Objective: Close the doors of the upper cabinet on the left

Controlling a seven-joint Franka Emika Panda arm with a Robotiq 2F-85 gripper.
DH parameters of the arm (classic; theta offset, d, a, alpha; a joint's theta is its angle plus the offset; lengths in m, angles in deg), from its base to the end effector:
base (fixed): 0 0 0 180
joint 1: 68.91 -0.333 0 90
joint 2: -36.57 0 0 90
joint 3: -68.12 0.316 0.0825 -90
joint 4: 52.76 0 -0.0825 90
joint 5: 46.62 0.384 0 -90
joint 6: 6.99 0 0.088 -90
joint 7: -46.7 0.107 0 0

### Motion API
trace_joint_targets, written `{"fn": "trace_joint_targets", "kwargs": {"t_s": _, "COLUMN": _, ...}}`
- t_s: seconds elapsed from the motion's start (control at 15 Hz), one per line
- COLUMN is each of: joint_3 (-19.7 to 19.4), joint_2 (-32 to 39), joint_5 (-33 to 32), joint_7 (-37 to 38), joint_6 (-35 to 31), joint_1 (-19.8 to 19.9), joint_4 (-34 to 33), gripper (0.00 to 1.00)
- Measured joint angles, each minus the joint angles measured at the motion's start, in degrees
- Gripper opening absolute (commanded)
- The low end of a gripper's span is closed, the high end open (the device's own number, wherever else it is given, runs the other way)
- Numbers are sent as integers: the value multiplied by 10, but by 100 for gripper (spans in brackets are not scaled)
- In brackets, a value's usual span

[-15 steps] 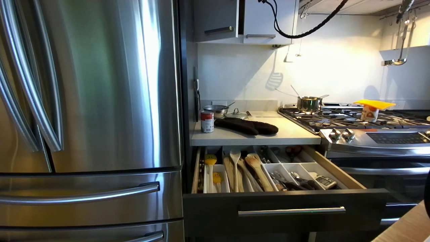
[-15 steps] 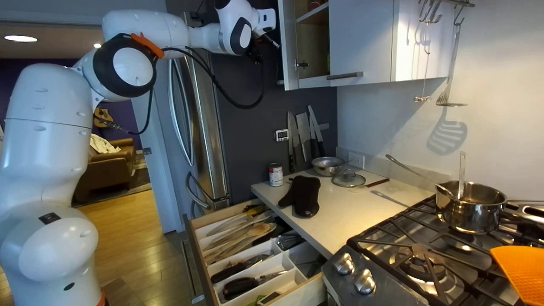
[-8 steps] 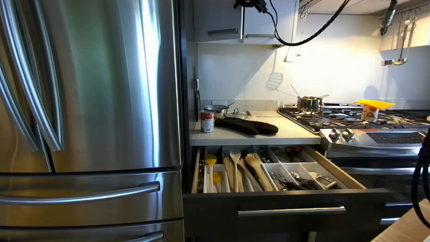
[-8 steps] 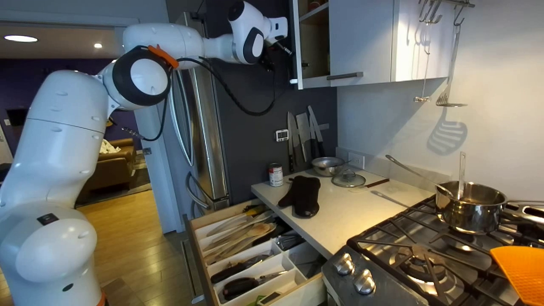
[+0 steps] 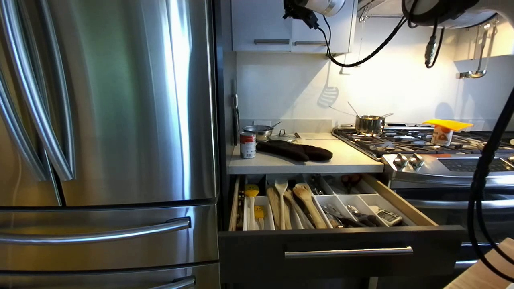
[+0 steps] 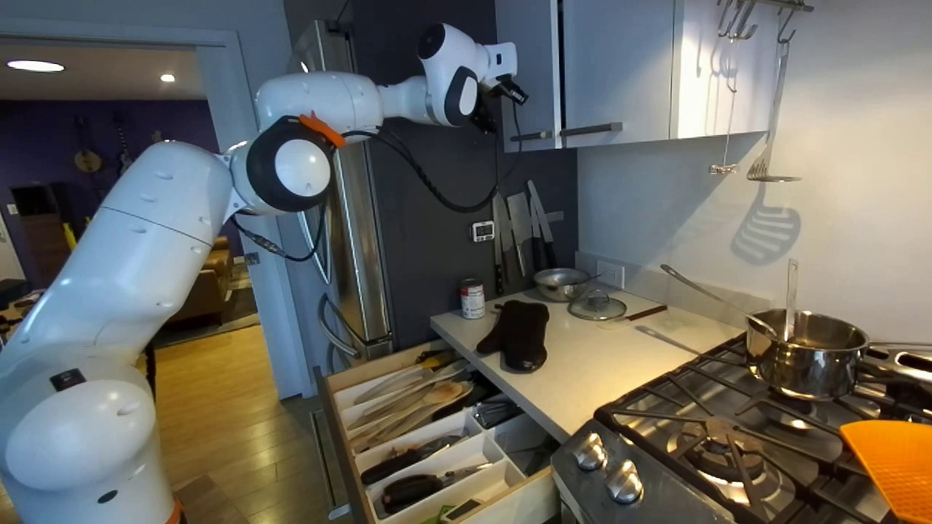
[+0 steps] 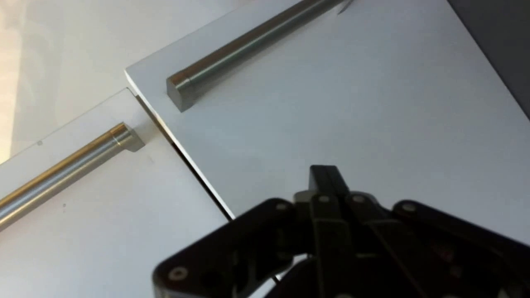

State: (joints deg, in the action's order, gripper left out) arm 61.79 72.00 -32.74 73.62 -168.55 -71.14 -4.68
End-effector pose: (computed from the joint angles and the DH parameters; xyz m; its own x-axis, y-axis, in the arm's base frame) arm 0.7443 -0.0245 0.7326 0.1669 -0.6031 0.7800 -0.1101 -0.7975 -0.5931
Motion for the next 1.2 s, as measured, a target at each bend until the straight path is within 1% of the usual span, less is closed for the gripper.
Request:
{"fn": "trace_joint_targets", "kwargs": {"t_s": 0.13, "joint_3": 19, "joint_2": 15, "joint_5": 6, "joint_7": -1, "joint_6": 31, "joint_1": 10, "joint_4": -23, "gripper": 0}}
{"fn": "trace_joint_targets", "kwargs": {"t_s": 0.27, "joint_3": 37, "joint_2": 15, "joint_5": 15, "joint_7": -4, "joint_6": 87, "joint_1": 16, "joint_4": -38, "gripper": 0}}
{"fn": "trace_joint_targets", "kwargs": {"t_s": 0.4, "joint_3": 51, "joint_2": 5, "joint_5": 24, "joint_7": -7, "joint_6": 167, "joint_1": 22, "joint_4": -48, "gripper": 0}}
{"fn": "trace_joint_targets", "kwargs": {"t_s": 0.67, "joint_3": 53, "joint_2": -35, "joint_5": 27, "joint_7": -8, "joint_6": 337, "joint_1": 32, "joint_4": -45, "gripper": 0}}
{"fn": "trace_joint_targets", "kwargs": {"t_s": 0.73, "joint_3": 53, "joint_2": -46, "joint_5": 27, "joint_7": -10, "joint_6": 379, "joint_1": 35, "joint_4": -44, "gripper": 21}}
{"fn": "trace_joint_targets", "kwargs": {"t_s": 0.87, "joint_3": 53, "joint_2": -69, "joint_5": 27, "joint_7": -17, "joint_6": 461, "joint_1": 40, "joint_4": -37, "gripper": 32}}
{"fn": "trace_joint_targets", "kwargs": {"t_s": 1.2, "joint_3": 51, "joint_2": -139, "joint_5": 20, "joint_7": -48, "joint_6": 639, "joint_1": 45, "joint_4": 12, "gripper": 69}}
